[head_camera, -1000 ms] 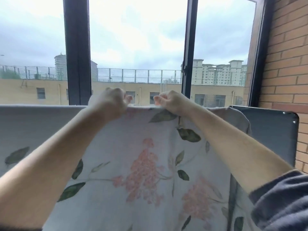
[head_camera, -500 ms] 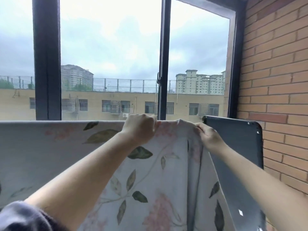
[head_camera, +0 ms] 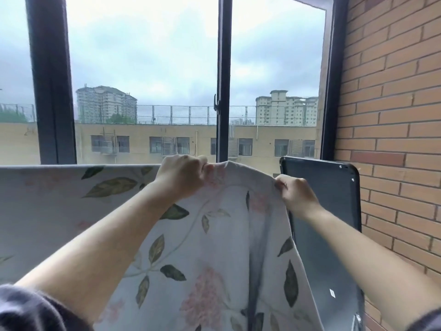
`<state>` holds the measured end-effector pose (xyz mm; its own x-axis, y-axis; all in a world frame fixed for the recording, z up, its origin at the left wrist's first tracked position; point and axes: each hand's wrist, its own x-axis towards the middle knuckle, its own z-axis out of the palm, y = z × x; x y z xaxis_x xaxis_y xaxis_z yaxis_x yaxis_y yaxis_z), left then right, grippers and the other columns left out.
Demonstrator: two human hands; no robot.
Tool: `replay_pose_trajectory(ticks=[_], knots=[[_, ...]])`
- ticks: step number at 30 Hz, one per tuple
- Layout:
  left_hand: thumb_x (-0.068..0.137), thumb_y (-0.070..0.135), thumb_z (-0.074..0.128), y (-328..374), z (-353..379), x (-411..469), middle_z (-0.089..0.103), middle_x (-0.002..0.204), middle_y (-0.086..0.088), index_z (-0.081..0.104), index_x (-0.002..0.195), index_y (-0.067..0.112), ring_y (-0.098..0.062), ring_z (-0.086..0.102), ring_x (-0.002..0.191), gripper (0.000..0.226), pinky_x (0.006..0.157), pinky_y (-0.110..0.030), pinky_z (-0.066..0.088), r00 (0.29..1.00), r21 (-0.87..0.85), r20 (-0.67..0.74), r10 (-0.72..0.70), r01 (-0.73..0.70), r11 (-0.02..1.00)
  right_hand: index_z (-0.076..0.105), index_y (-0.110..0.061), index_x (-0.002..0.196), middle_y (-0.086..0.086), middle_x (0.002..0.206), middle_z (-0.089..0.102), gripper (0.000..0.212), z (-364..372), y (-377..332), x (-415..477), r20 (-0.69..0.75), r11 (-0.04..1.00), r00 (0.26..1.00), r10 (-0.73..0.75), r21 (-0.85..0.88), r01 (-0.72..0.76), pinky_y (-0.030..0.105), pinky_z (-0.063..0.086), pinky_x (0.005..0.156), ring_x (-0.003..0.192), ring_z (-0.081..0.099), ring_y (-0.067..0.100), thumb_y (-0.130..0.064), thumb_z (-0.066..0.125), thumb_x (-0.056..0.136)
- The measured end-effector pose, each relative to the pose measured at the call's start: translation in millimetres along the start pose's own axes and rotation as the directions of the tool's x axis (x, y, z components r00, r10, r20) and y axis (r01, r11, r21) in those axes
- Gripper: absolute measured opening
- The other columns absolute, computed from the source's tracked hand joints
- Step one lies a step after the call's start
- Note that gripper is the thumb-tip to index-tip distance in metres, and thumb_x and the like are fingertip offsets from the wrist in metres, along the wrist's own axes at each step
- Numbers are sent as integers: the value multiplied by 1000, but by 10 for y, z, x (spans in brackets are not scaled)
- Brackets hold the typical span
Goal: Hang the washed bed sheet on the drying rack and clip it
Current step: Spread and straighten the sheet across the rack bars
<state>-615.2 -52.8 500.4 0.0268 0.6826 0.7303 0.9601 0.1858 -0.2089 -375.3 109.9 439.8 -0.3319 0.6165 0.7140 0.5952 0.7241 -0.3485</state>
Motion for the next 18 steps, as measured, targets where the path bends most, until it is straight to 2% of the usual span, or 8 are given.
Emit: replay_pose_trajectory(ticks=[3, 7, 8, 10, 12, 13, 15, 18], knots=[[100, 44, 27, 2, 2, -2, 60, 71, 1, 54, 87, 21, -20, 54, 65, 38, 60, -30, 40, 1000, 3, -3, -4, 4, 1000, 62, -21, 88, 11, 90, 68, 19, -120, -67, 285, -119, 997, 990, 73, -20, -76, 36, 46, 68, 83, 60, 33, -13, 44, 91], [101, 45, 24, 5, -24, 23, 52, 69, 5, 54, 89, 19, -17, 52, 68, 42, 59, -30, 36, 999, 5, 42, -15, 15, 1000, 59, -15, 89, 15, 97, 65, 20, -102, -239, 652, -108, 979, 974, 197, -32, -202, 35, 42, 71, 92, 59, 35, -14, 39, 93], [101, 45, 23, 3, -38, 35, 50, 69, 6, 53, 92, 19, -16, 52, 68, 41, 59, -30, 37, 997, -5, 75, -25, 25, 1000, 59, -16, 90, 14, 99, 65, 20, -49, -235, 694, -37, 972, 974, 226, -53, -227, 34, 41, 72, 94, 59, 34, -16, 39, 94], [101, 43, 26, -8, -61, 62, 54, 70, 5, 52, 100, 20, -15, 56, 68, 35, 64, -32, 48, 988, -59, 138, -63, 71, 996, 62, -18, 87, 10, 98, 65, 19, 113, -195, 708, 246, 973, 941, 232, -77, -219, 32, 42, 74, 93, 59, 28, -17, 44, 92], [101, 39, 30, -11, -79, 88, 60, 73, 3, 54, 102, 22, -17, 59, 68, 29, 67, -34, 53, 981, -102, 162, -108, 126, 987, 63, -14, 79, 7, 83, 61, 12, 244, -156, 657, 512, 974, 835, 204, -21, -225, 30, 41, 70, 81, 54, 19, -14, 52, 85], [101, 38, 32, -9, -85, 105, 62, 74, 2, 56, 100, 22, -17, 60, 67, 29, 63, -31, 53, 977, -122, 167, -130, 151, 981, 63, -10, 77, 7, 77, 59, 10, 256, -153, 625, 562, 968, 806, 187, 33, -248, 29, 40, 67, 77, 50, 18, -11, 55, 82], [100, 35, 37, -2, -121, 159, 64, 76, 1, 60, 93, 22, -15, 59, 64, 28, 53, -25, 46, 963, -194, 204, -177, 217, 957, 63, -3, 84, 4, 76, 58, 11, 172, -217, 578, 536, 945, 831, 147, 171, -277, 25, 40, 62, 73, 49, 17, -9, 54, 87], [98, 33, 44, 31, -166, 259, 65, 77, -1, 64, 86, 20, -13, 60, 61, 27, 55, -27, 48, 929, -343, 311, -202, 308, 887, 62, -14, 105, -1, 92, 61, 24, -11, -376, 485, 484, 847, 871, 81, 428, -316, 21, 42, 65, 86, 53, 15, -27, 43, 101]])
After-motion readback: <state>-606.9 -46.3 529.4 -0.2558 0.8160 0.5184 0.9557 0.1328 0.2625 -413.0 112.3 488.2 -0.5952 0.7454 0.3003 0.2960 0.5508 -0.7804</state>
